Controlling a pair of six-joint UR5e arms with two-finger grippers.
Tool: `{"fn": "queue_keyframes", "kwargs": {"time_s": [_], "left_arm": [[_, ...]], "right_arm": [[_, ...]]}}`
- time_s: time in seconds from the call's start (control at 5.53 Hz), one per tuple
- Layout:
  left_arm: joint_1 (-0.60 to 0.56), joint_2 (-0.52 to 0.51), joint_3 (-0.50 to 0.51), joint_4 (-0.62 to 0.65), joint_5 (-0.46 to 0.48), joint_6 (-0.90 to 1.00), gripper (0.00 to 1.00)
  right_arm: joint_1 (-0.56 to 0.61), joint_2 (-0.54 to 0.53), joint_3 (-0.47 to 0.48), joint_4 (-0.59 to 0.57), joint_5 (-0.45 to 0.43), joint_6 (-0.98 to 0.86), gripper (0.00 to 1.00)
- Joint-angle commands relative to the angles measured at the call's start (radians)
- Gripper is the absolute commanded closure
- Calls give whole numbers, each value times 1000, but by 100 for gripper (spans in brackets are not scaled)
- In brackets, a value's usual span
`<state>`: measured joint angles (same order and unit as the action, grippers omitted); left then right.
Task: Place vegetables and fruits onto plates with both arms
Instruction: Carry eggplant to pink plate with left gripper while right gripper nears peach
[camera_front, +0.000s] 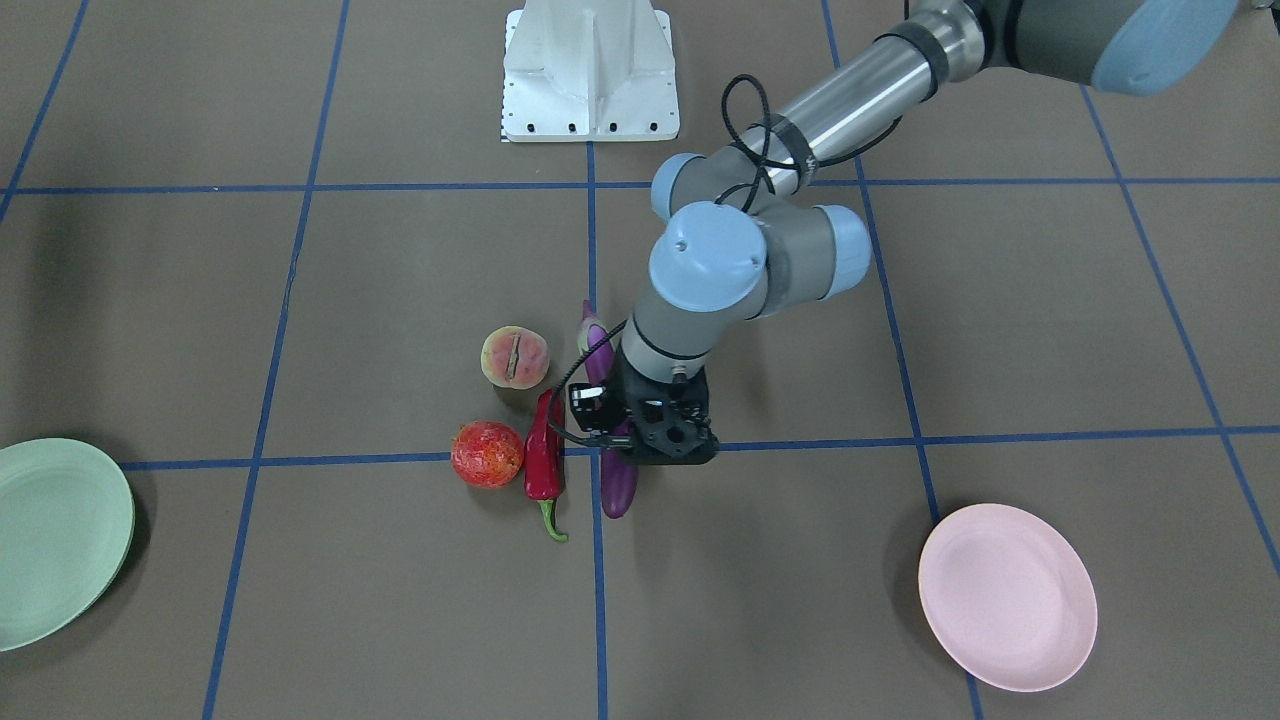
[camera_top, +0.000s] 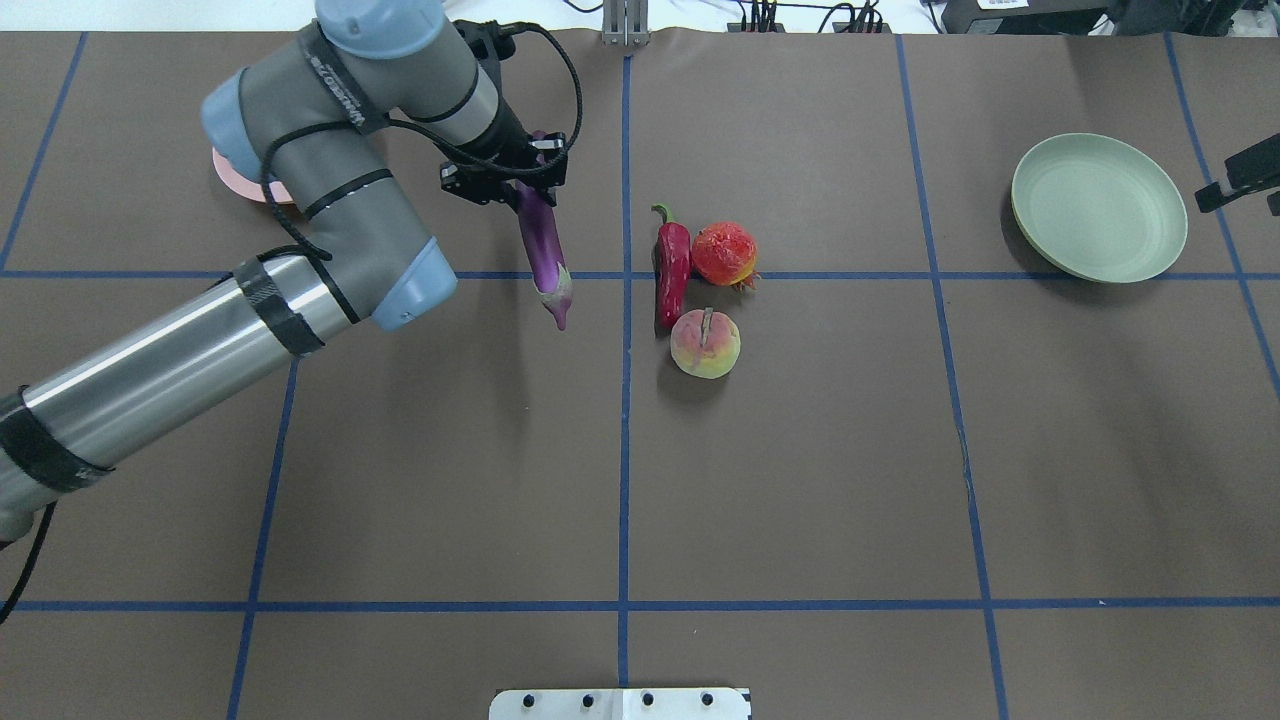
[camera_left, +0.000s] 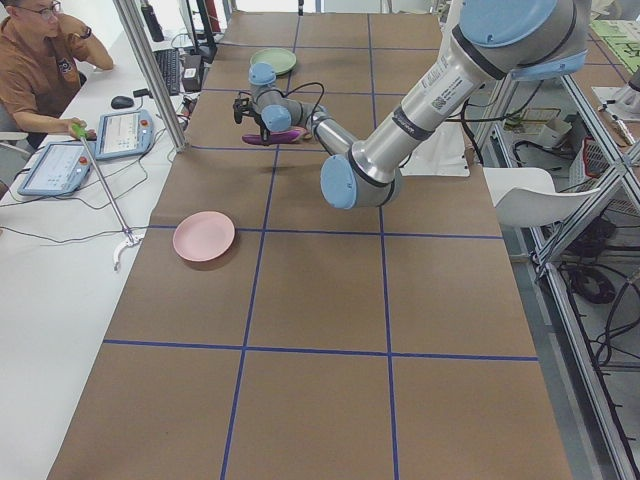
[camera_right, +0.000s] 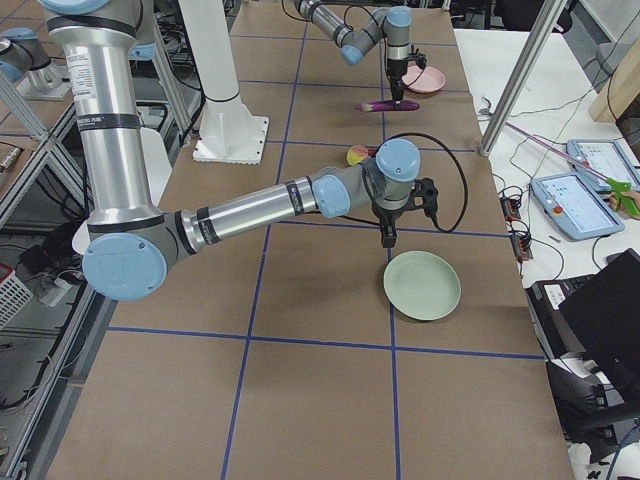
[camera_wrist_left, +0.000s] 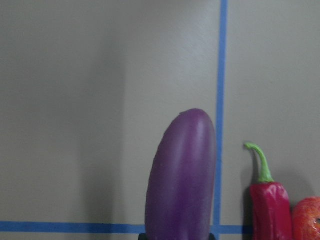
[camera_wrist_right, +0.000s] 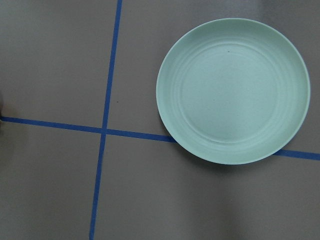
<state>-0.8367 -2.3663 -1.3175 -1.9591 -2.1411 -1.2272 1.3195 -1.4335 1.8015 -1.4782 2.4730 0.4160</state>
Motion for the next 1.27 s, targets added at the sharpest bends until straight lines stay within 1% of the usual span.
{"fn": "queue_keyframes", "kwargs": {"time_s": [0.0,0.18,0.36,0.54,0.72,0.9,1.08], "left_arm": [[-103,134,-101,12,-19,2,100],[-180,137,-68,31,-20,5,100],[-246,130,22,23,-22,14,100],[-301,81,152,22,-19,84,100],[-312,35,270,-1,-11,90,100],[-323,12,384,-83,-10,91,100],[-326,-23,462,-115,9,91,100]], "right_arm": [[-179,104,3,50,-126,282,1],[-266,173,2,50,-150,428,1],[-372,232,2,50,-234,558,1],[-431,281,-11,47,-256,581,1],[-465,304,-13,49,-259,624,1],[-503,353,-27,44,-294,674,1],[-543,399,-56,36,-333,700,1]]}}
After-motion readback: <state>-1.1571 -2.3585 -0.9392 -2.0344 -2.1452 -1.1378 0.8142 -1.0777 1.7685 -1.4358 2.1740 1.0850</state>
